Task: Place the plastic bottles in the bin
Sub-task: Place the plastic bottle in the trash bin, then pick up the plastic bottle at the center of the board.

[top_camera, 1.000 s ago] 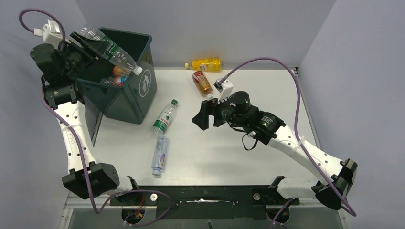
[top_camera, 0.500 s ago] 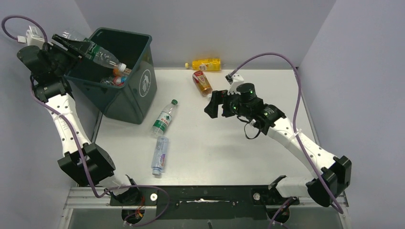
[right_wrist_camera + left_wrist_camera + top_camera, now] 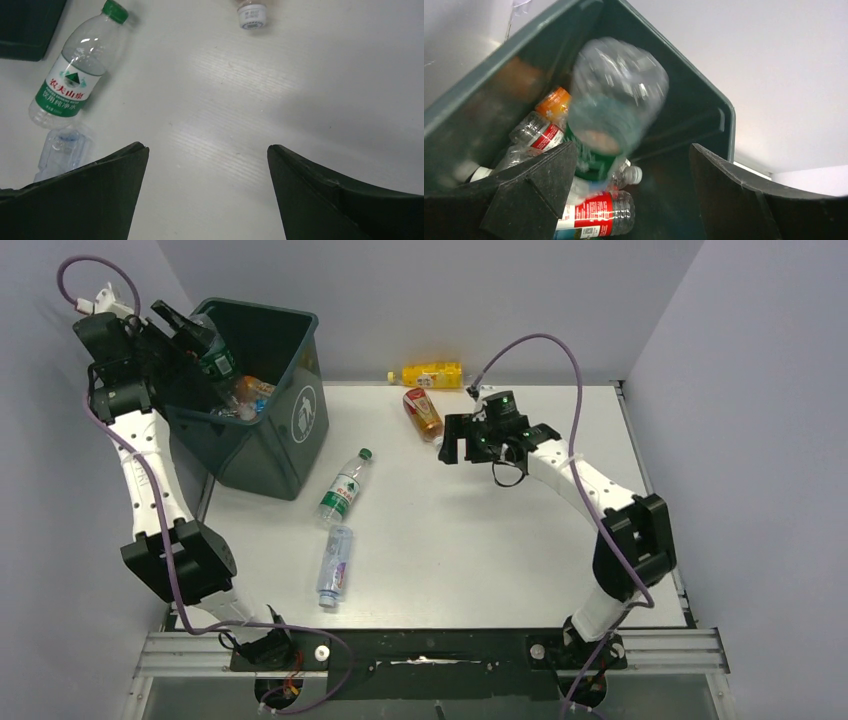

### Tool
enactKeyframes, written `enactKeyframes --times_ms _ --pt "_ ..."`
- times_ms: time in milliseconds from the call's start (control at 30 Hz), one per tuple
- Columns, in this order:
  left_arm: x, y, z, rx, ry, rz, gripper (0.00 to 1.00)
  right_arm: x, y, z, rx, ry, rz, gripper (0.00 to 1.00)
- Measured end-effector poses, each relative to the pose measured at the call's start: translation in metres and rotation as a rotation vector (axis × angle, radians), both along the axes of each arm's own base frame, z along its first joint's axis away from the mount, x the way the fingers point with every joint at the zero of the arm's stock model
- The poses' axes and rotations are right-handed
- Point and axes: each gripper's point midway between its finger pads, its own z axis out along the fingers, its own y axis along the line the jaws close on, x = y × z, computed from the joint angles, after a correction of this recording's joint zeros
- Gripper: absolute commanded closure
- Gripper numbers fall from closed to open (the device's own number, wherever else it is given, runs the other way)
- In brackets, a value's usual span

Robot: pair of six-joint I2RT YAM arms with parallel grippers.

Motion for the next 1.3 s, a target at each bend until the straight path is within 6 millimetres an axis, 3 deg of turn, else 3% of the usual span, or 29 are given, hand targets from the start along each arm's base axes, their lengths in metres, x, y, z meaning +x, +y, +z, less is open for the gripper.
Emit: enactKeyframes --times_ms 300,567,767,967,1133,1300 --pt "0.003 -0.036 -0.009 0.138 0.09 0.0 0.15 0.069 0.003 -0.039 -0.067 0.011 0.026 0.1" --pt "-0.001 -0.041 -0.014 0.191 0.14 0.034 0.15 0.106 0.009 -0.085 -0.102 0.044 0.062 0.13" --pt "-0.002 -0.098 -0.003 0.232 0.109 -0.059 0.15 0.125 0.008 -0.111 -0.099 0.067 0.065 0.16" --pt "-0.024 -0.159 0.014 0.26 0.059 -0.172 0.15 0.138 0.013 -0.122 -0.076 0.064 0.071 0.22" --pt "-0.049 -0.179 0.017 0.264 0.036 -0.218 0.15 0.144 0.019 -0.129 -0.051 0.064 0.078 0.37" --pt "-0.062 -0.19 -0.007 0.255 0.079 -0.258 0.15 0.147 0.024 -0.128 -0.025 0.055 0.083 0.39"
